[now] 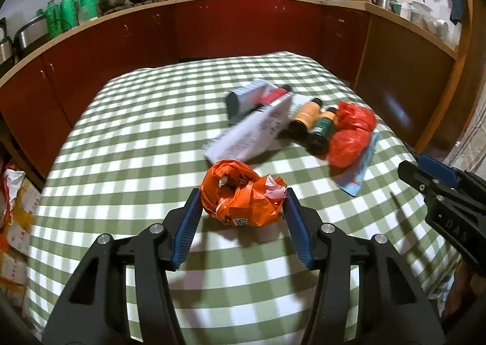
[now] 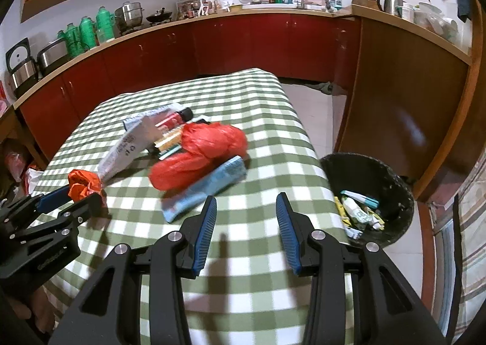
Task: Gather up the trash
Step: 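Move the left tool toward the orange plastic bag on the table, then grasp the light blue tube with the right tool while the left tool grips the orange bag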
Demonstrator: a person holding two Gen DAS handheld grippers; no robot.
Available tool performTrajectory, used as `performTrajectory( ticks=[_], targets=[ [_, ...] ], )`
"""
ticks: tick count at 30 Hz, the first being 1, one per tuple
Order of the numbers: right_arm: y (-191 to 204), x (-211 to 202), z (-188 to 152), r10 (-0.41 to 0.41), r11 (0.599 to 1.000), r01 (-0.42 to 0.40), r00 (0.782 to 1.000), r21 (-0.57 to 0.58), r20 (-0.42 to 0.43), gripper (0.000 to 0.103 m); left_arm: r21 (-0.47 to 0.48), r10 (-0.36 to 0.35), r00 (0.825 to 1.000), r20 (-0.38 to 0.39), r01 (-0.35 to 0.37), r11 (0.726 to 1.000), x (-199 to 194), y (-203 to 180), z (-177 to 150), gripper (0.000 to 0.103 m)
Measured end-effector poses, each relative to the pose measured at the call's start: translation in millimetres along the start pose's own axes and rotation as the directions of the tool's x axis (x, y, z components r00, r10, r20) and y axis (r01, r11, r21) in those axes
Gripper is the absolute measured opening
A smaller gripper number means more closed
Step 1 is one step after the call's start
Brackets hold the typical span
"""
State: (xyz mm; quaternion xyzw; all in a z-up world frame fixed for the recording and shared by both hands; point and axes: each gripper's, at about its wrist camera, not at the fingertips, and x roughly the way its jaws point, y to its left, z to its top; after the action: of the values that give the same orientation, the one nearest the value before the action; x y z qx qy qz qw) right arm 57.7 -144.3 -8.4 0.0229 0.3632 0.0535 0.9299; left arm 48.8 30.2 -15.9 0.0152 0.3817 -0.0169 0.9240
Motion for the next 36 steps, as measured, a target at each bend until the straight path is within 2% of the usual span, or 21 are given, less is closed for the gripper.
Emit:
performTrajectory(
  ticks=[9, 14, 23, 36],
  targets=[
    [26.9, 16.2, 6.5, 0.032, 0.999, -0.033, 0.999, -0.017, -0.040, 0.041, -0.041, 0.073, 0.997, 0.014, -0.072, 0.997, -6.2, 44.0, 4.6, 0.053],
    [42.9, 24.5, 6.8, 0.023, 0.999, -0.026, 0.997, -0.035, -0.068, 0.041, -0.067, 0.098, 0.995, 0.017, -0.097, 0.993, -5.9, 65.1, 5.0, 0.053],
    [50.2, 38.6, 7.8, -0.052, 0.999, 0.050, 0.992, -0.015, -0.117, 0.052, -0.082, 0.081, 0.997, 0.018, -0.079, 0.993, -6.6, 79.9, 0.5, 0.053],
    [19.1, 21.9, -4.1, -0.113, 0.993, 0.116, 0.987, 0.021, -0.112, 0.052, -0.092, 0.050, 0.999, 0.019, -0.048, 0.995, -7.6, 84.2, -1.8, 0.053]
  ],
)
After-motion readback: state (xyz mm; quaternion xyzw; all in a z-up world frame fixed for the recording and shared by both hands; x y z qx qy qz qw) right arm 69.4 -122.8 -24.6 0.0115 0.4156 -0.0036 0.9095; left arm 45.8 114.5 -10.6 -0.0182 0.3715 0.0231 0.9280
